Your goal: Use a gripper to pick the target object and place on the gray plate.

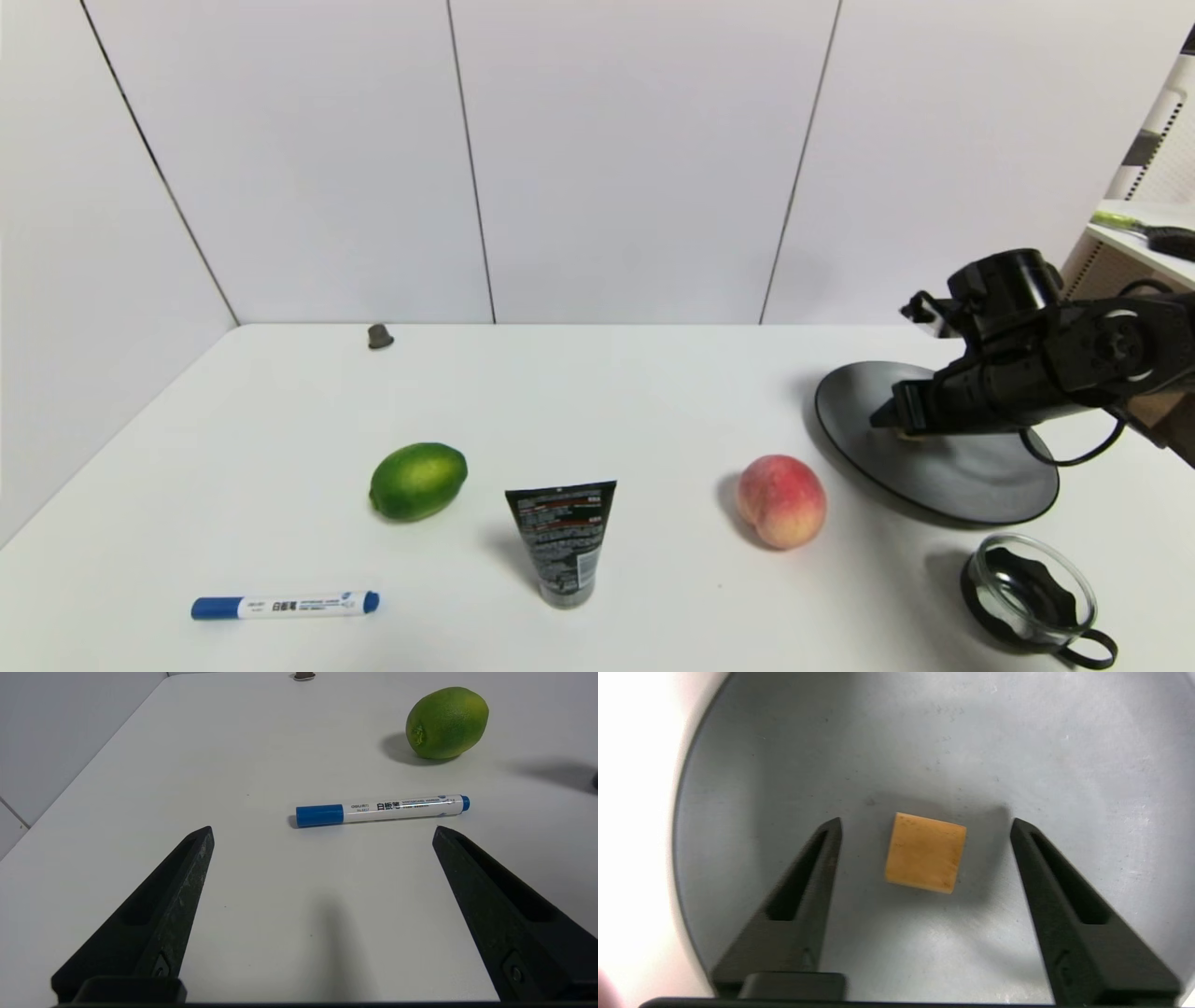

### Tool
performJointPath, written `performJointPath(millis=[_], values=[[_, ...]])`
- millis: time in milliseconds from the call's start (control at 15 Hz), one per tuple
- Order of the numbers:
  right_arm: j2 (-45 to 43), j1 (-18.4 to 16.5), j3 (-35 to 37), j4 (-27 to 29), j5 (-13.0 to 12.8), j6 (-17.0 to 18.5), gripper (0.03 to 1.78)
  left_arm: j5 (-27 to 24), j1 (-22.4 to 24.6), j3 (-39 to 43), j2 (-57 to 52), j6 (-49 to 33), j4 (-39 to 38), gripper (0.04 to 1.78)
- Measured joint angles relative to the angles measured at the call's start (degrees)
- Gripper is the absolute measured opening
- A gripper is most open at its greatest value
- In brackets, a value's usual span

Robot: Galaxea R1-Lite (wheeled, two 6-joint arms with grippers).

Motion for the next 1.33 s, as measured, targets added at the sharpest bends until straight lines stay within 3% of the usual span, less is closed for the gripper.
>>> performJointPath(millis=[333, 800, 1333], values=[[-12.21, -1.43, 2.71, 0.41, 0.00, -0.11, 1.48, 0.00, 0.00, 0.00, 0.00, 0.02, 0.00, 1.69], [-39.73, -1.18, 17.07, -1.21, -0.33, -0.24, 1.62, 0.00, 0.00, 0.00, 0.00, 0.00, 0.00, 1.69], [-68.12, -0.85, 36.08, -13.29, 0.00, -0.66, 1.68, 0.00, 0.00, 0.00, 0.00, 0.02, 0.00, 1.69]])
